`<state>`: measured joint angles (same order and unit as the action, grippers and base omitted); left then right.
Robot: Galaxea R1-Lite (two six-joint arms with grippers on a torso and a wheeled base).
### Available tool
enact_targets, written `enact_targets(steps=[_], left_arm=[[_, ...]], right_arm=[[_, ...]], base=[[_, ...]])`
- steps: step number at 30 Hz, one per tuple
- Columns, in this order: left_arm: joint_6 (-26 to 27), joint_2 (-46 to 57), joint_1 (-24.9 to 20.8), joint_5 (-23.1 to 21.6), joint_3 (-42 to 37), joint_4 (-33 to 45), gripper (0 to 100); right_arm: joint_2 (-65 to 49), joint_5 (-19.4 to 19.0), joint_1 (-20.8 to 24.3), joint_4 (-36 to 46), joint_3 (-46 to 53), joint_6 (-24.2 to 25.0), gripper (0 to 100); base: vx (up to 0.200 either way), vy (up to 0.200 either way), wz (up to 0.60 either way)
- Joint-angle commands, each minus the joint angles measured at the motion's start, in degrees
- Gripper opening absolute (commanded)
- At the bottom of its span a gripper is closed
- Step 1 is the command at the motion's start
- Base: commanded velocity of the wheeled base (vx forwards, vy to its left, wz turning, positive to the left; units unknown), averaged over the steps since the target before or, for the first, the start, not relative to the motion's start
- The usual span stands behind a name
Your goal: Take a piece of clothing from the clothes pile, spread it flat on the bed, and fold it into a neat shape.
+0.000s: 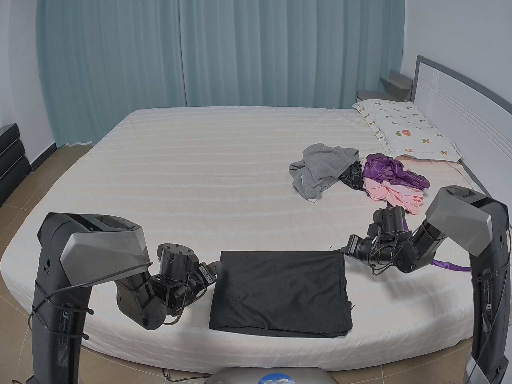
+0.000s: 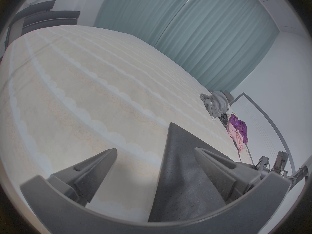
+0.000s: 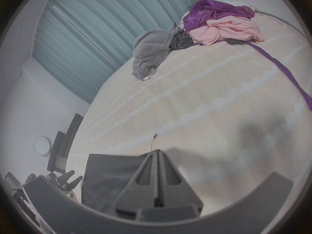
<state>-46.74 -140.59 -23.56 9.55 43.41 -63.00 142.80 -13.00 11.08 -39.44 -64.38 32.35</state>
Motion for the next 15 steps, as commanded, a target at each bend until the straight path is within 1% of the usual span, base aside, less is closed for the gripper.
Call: enact_targets(steps=[1,7,11,13,14,15], left_arm=[[-0.02,-0.03,0.01,0.03,0.01,-0.02,100],[-0.11,0.06,0.10,-0.14,0.18,0.07,100],[-0.19,0.14,0.10,-0.14,0.18,-0.02,100],[-0.28,0.32,0.10,-0.14,0.10,-0.10,100],[-0.28,0.32,0.10,-0.14,0.10,-0.10,100],[-0.28,0.58,0.10,-0.05,-0.17,-0.10,100]], right_arm=[[0.37,-0.01,-0.18,0.06,-0.05,-0.10,100],[-1.03,-0.19,-0.36,-0.11,1.27,0.52,100],[-6.13,-1.24,-0.71,-1.43,7.43,0.96,100],[-9.47,-2.12,-0.80,-3.28,12.26,1.75,100],[-9.47,-2.12,-0.80,-3.28,12.26,1.75,100],[-12.11,-2.12,-0.71,-6.27,16.48,5.00,100]], base=[[0.000,0.000,0.00],[0.000,0.000,0.00],[0.000,0.000,0.00],[0.000,0.000,0.00],[0.000,0.000,0.00],[0.000,0.000,0.00]])
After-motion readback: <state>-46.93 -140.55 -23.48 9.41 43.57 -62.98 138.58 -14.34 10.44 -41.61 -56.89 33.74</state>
